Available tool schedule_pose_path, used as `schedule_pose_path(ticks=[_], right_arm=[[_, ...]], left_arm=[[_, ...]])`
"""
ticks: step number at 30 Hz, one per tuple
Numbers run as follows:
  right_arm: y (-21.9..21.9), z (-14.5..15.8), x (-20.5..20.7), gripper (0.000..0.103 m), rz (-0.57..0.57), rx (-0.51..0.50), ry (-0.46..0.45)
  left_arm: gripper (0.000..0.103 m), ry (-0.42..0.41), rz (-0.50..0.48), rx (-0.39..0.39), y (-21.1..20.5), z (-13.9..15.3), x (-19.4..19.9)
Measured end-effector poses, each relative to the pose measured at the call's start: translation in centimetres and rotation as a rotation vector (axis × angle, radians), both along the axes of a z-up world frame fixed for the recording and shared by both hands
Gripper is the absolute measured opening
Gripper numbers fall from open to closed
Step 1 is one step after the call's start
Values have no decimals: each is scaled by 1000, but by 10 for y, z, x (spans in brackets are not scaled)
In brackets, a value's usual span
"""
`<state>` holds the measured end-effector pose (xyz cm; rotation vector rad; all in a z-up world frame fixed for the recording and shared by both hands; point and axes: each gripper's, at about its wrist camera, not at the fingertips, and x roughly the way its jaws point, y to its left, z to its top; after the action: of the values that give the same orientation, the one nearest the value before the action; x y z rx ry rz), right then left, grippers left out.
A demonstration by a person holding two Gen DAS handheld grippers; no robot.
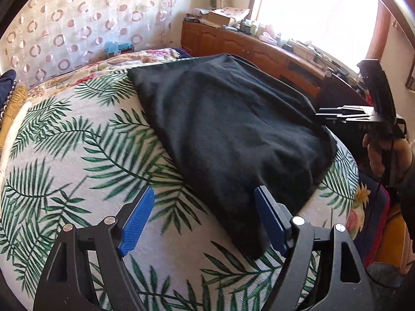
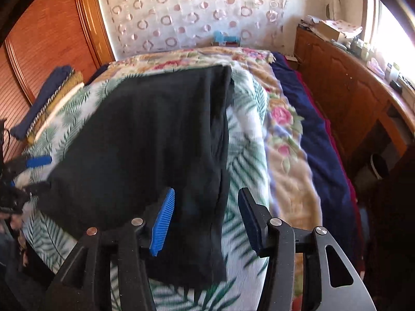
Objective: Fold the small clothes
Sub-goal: 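Fold the held edge over with the right tool and open it, then grasp the folded shirt end with the left tool and fold it over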
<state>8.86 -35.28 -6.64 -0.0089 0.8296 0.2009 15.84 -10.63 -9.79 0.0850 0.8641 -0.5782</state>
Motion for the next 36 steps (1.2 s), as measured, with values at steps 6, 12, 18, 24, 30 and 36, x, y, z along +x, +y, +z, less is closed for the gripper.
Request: schedule_pose_path(ticks=[6, 12, 18, 24, 30, 36], right_arm=[[2, 1, 2, 53, -15, 19, -4], [20, 7, -1, 58, 1, -18, -58], [41, 9, -3, 63, 65, -22, -101], [73, 0, -7, 63, 183, -33, -80], [91, -13, -14, 65, 272, -16, -61], [102, -26, -14, 66, 290, -104, -43]], left_arm=[[63, 45, -41, -9, -6, -6, -11], [31, 55, -74, -12, -12, -8, -23], [7, 2, -126, 1, -24, 8, -31], [6, -74, -115, -74, -24, 46, -22], [6, -115, -94, -76, -32, 63, -7], [6, -150, -85, -88, -36, 75, 1]])
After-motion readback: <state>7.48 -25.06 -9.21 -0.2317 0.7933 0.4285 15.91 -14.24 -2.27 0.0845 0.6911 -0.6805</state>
